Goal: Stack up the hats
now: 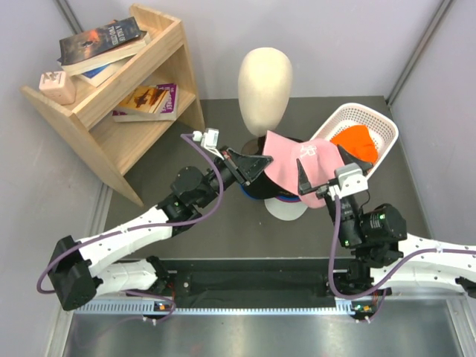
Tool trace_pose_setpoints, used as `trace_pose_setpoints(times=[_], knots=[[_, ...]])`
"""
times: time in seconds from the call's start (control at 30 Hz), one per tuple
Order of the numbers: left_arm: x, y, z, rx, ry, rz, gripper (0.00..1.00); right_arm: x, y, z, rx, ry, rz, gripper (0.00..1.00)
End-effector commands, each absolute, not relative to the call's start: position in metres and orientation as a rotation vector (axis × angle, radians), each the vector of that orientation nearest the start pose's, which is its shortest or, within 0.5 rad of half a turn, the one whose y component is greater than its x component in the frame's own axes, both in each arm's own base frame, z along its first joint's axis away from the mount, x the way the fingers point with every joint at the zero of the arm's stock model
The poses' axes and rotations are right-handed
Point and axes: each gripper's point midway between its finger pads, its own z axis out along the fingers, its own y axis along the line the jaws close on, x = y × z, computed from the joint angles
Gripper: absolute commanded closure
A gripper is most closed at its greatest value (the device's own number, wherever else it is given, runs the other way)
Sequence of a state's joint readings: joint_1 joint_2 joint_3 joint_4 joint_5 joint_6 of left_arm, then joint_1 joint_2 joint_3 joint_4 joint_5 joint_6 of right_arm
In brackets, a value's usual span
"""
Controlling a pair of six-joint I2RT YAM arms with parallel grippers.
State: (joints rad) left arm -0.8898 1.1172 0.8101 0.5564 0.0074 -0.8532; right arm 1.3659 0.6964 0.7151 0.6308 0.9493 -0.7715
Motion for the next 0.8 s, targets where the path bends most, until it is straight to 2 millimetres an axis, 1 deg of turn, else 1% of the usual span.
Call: trace_pose_setpoints(times=[0.0,0.03,0.1,0.13,0.2,0.27,0.3,0.33,0.43,0.47,0.53,0.57,0.77], knots=[[0.233,-0.309,0.399,-0.051,1.297,-1.445,1.0,0.197,0.159,0.418,-0.253,1.179,0.121,0.0],[0.238,-0.304,0.396,-0.087,1.296,-1.421,1.0,0.197,0.159,0.417,-0.246,1.182,0.124,0.0],[0.242,-0.299,0.389,-0.116,1.299,-1.399,1.0,0.198,0.155,0.416,-0.231,1.19,0.12,0.0],[0.244,-0.295,0.379,-0.136,1.312,-1.381,1.0,0.198,0.155,0.415,-0.228,1.191,0.121,0.0],[0.247,-0.291,0.372,-0.167,1.317,-1.371,1.0,0.198,0.154,0.414,-0.224,1.194,0.121,0.0],[0.249,-0.284,0.36,-0.21,1.328,-1.353,1.0,0.198,0.153,0.412,-0.22,1.198,0.119,0.0],[0.25,-0.281,0.359,-0.235,1.32,-1.361,1.0,0.198,0.152,0.411,-0.219,1.198,0.121,0.0],[0.25,-0.278,0.349,-0.253,1.333,-1.349,1.0,0.198,0.153,0.409,-0.22,1.199,0.122,0.0],[0.254,-0.27,0.339,-0.306,1.329,-1.33,1.0,0.198,0.153,0.406,-0.221,1.206,0.117,0.0],[0.256,-0.267,0.33,-0.331,1.341,-1.316,1.0,0.199,0.152,0.405,-0.215,1.212,0.113,0.0],[0.256,-0.265,0.324,-0.354,1.34,-1.323,1.0,0.199,0.151,0.403,-0.212,1.217,0.111,0.0],[0.256,-0.264,0.317,-0.361,1.353,-1.317,1.0,0.2,0.149,0.401,-0.203,1.224,0.104,0.0],[0.261,-0.26,0.295,-0.423,1.376,-1.308,1.0,0.204,0.145,0.398,-0.156,1.254,0.102,0.0]])
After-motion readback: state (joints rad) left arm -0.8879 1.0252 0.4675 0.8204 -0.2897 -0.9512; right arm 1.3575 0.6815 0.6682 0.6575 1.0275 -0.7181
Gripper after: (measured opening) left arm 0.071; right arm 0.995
